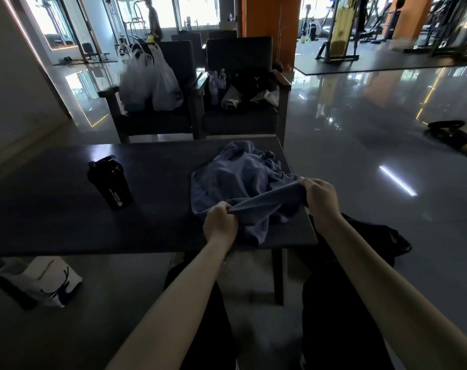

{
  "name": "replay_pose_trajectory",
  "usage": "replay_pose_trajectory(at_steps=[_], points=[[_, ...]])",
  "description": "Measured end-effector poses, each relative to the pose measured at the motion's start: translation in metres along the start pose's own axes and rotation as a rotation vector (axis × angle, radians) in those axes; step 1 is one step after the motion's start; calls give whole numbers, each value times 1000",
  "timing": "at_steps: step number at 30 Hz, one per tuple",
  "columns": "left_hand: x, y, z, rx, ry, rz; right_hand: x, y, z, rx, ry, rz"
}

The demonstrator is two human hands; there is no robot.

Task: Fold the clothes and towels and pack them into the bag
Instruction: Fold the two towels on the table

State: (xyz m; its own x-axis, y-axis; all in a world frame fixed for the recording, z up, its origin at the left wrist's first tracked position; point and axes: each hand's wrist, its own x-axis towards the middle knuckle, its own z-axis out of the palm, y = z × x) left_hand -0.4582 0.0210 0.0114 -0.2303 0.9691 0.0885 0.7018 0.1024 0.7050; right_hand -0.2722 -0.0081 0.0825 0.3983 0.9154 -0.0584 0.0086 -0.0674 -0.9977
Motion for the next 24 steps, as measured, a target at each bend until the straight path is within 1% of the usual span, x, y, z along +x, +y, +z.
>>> replay_pose_trajectory(at_steps=[3, 5, 8, 10, 12, 14, 17, 19, 21, 22, 24], points=[[1, -11, -20, 0, 65, -41, -3, 2, -12, 64, 63, 27], [3, -18, -33, -12, 99, -38, -8, 3, -18, 111, 101, 55], [4, -22, -54, -3, 76, 78, -17, 8, -25, 108, 159, 67], [4, -24, -69, -14, -67, 163, -23, 13, -29, 79, 201, 89], [-2, -24, -88, -42, -316, 185, -28, 19, -32, 33, 235, 96], [-11, -24, -108, 103, -542, 203, -32, 26, -35, -38, 244, 103], [-24, -24, -130, 349, -732, 228, -36, 37, -41, -140, 194, 186], [-34, -22, -140, 423, -852, 154, -37, 41, -43, -204, 71, 280], [-45, -20, -145, 466, -985, 41, -47, 45, -37, -333, -62, 398], [-50, -19, -146, 480, -1032, 4, -52, 49, -34, -398, -84, 431], [-59, -18, -149, 489, -1072, -21, -57, 56, -31, -455, -57, 412]])
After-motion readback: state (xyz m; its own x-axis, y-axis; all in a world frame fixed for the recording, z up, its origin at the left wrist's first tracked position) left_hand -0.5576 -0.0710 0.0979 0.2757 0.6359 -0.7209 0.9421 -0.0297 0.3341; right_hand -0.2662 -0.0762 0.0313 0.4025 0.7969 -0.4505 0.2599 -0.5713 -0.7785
